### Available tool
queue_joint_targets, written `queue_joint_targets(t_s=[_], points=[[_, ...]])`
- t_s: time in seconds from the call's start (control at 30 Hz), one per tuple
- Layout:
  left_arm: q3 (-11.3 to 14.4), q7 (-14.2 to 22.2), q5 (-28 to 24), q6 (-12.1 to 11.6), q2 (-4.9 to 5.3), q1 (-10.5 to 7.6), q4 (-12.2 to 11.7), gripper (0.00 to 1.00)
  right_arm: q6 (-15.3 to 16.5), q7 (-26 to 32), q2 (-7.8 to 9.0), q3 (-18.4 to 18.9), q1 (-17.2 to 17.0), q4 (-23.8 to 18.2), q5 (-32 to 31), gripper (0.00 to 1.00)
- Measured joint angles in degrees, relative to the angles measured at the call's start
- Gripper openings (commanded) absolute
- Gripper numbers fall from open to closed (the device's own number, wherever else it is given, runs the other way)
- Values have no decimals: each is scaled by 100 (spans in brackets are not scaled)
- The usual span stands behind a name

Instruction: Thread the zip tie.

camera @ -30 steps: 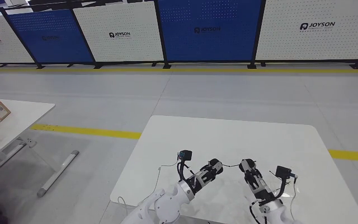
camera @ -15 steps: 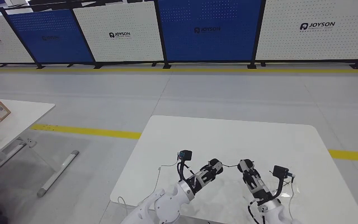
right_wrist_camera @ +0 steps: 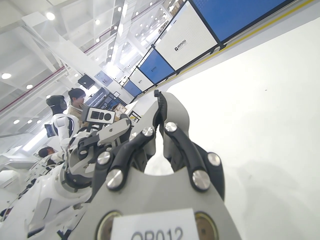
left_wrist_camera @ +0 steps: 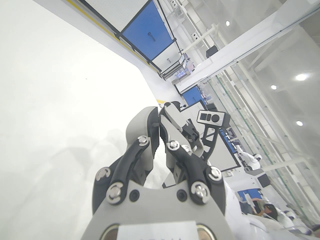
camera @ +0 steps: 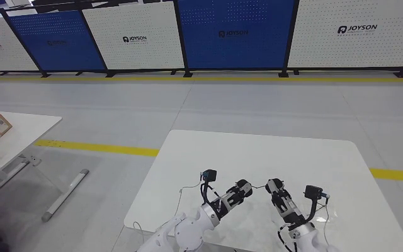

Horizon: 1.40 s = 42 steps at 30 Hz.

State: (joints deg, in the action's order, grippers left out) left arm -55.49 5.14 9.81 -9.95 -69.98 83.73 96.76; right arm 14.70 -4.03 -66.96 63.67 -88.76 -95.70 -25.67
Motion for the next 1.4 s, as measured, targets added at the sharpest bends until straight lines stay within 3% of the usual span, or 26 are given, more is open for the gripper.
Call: queue_joint_targets(t_s=[0.23,0.5,0.8,1.1,1.37,1.4], points=[[-119,315,-557,-233,11,-11,-13,0,249,227,-29,7,31,57,249,0],[-108,177,-492,-116,-2,-38,-15,0,465,223,-44,146,-19,43,470,0],[-148,326,-733,-145,0,-40,-3,0,469,430,-68,158,17,85,498,0],[-177,157,-402,8,13,2,25,0,445,268,-87,237,-53,66,300,0],[-50,-74,-6,87,-9,-8,7,0,325,112,-95,333,-197,-94,13,0],[-39,-93,37,96,-10,-7,6,4,321,111,-97,337,-203,-100,3,0]])
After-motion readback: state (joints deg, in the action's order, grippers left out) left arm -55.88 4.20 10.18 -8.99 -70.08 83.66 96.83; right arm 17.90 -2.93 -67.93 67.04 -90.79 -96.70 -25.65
